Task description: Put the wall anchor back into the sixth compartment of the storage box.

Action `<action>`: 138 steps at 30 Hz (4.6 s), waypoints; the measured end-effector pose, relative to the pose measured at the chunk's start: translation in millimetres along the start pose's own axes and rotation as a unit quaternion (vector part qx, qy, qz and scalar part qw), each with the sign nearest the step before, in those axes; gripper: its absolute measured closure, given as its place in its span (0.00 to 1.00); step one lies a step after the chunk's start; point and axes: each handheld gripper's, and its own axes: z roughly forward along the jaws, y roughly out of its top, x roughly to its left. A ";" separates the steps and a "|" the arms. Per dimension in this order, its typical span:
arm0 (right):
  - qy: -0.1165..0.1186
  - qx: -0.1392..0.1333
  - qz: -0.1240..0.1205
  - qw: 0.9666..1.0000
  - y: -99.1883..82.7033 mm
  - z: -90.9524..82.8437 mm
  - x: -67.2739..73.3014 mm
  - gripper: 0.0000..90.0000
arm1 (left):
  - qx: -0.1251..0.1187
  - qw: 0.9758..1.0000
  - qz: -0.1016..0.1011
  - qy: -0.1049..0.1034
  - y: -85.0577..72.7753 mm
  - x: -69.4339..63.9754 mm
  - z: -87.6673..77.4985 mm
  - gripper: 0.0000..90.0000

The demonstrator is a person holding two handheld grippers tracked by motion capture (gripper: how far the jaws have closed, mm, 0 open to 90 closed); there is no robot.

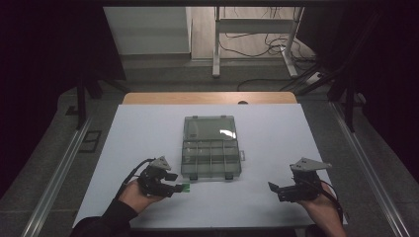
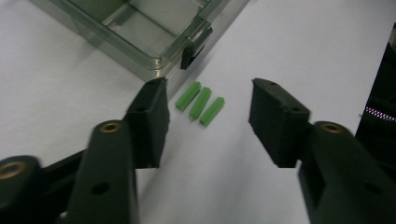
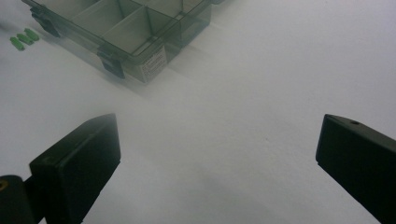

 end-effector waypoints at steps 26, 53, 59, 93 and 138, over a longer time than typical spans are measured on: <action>-0.003 0.007 -0.005 1.000 -0.6 1.1 -0.5 0.00 | 0.049 0.998 0.043 -0.008 9.5 -8.8 29.4 0.81; -0.002 0.013 -0.011 1.000 -1.0 2.2 -0.5 0.00 | 0.091 0.992 0.086 0.006 9.3 -12.9 35.6 0.93; -0.002 0.013 -0.011 1.000 -0.9 1.9 -0.6 0.00 | 0.092 0.993 0.079 0.008 10.0 -13.7 35.7 0.94; 0.001 0.012 -0.011 1.000 -0.7 1.8 -0.5 0.00 | 0.016 0.998 0.057 0.011 27.7 -17.4 8.5 0.94; 0.004 0.017 -0.014 1.000 -0.4 2.5 -0.8 0.00 | -0.046 0.997 0.052 0.041 64.2 -3.6 22.2 0.94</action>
